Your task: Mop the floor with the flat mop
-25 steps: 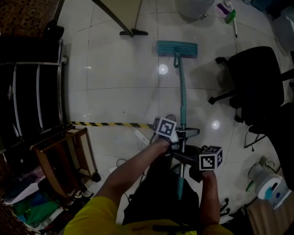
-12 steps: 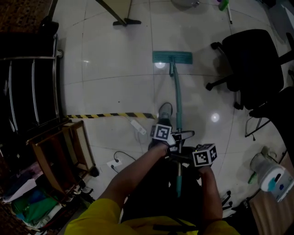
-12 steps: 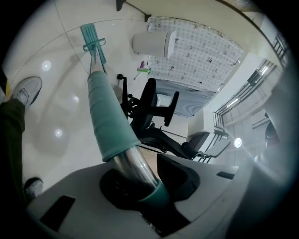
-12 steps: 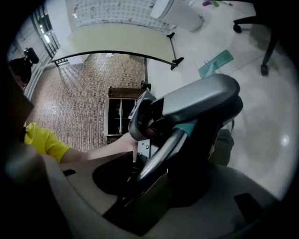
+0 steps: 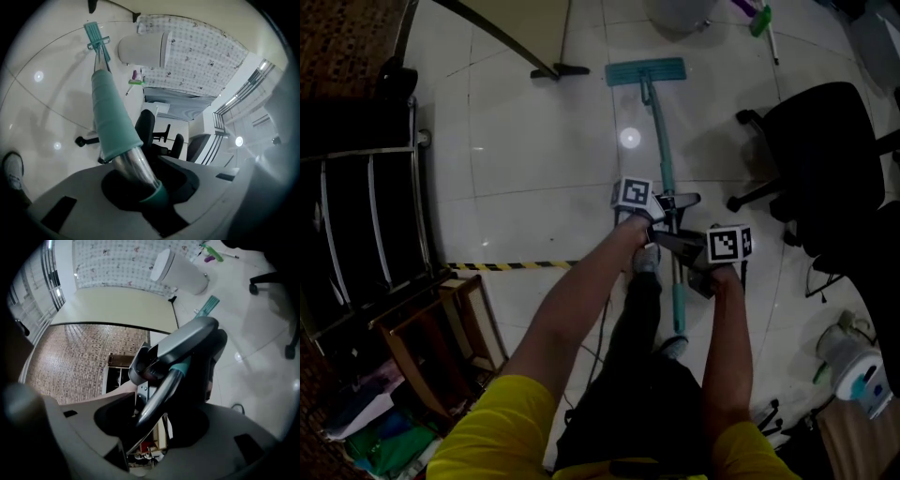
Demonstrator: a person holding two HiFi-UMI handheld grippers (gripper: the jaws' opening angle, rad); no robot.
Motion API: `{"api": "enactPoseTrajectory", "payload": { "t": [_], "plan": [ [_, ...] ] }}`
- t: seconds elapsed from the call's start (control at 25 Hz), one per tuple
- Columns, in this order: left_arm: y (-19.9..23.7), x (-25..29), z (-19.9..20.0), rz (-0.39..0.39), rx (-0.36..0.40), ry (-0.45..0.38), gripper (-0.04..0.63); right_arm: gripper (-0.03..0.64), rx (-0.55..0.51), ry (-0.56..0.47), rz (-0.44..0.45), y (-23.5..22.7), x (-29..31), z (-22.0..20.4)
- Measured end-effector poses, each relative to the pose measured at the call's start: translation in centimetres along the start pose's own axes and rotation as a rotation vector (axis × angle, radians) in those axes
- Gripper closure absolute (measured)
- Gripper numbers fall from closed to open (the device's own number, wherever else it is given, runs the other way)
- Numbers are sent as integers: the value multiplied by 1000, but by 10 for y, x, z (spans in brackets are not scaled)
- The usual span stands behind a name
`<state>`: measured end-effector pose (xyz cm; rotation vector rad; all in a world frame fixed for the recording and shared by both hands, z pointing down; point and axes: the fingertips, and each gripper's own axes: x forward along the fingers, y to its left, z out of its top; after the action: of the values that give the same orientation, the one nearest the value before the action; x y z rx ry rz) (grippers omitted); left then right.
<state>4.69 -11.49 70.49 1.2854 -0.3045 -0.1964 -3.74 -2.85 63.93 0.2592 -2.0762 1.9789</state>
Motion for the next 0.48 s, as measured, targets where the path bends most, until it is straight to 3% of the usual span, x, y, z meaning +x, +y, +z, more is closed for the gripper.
{"api": "enactPoseTrajectory", "payload": {
  "t": [0.12, 0.24, 0.32, 0.48],
  "plan": [
    [-6, 7, 42, -1, 19, 19, 505, 399, 12, -44, 8, -2, 8, 41],
    [-18, 0, 34, -1, 46, 35, 502, 388, -21, -27, 6, 19, 9, 36],
    [-30, -9, -1, 13, 46, 34, 497, 379, -45, 18, 7, 44, 1, 5],
    [-59, -21, -118, 48, 43, 43, 495, 379, -5, 19, -9, 90, -44, -96]
  ]
}}
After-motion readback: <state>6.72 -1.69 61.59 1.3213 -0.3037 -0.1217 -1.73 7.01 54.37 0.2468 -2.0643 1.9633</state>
